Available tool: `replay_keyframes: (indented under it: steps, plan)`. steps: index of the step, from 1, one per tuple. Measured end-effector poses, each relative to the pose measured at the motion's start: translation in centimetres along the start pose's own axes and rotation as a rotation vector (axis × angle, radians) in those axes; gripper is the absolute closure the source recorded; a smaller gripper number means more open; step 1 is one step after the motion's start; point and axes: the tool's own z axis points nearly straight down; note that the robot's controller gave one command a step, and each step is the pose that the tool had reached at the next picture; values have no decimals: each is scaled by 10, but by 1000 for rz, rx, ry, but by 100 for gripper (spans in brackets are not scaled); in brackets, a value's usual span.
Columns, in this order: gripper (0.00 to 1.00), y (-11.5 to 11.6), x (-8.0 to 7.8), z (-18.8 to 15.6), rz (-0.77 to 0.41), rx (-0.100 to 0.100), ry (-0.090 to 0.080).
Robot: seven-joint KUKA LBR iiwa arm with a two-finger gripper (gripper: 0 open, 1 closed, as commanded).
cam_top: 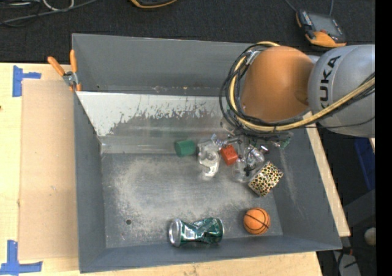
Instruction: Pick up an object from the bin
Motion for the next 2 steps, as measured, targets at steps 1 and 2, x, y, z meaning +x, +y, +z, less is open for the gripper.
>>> replay_keyframes:
  steps: [1, 2]
  plan:
    - [0, -60, 68, 51, -97, 0, -4]
    - [100, -79, 122, 68, -373, -9, -33]
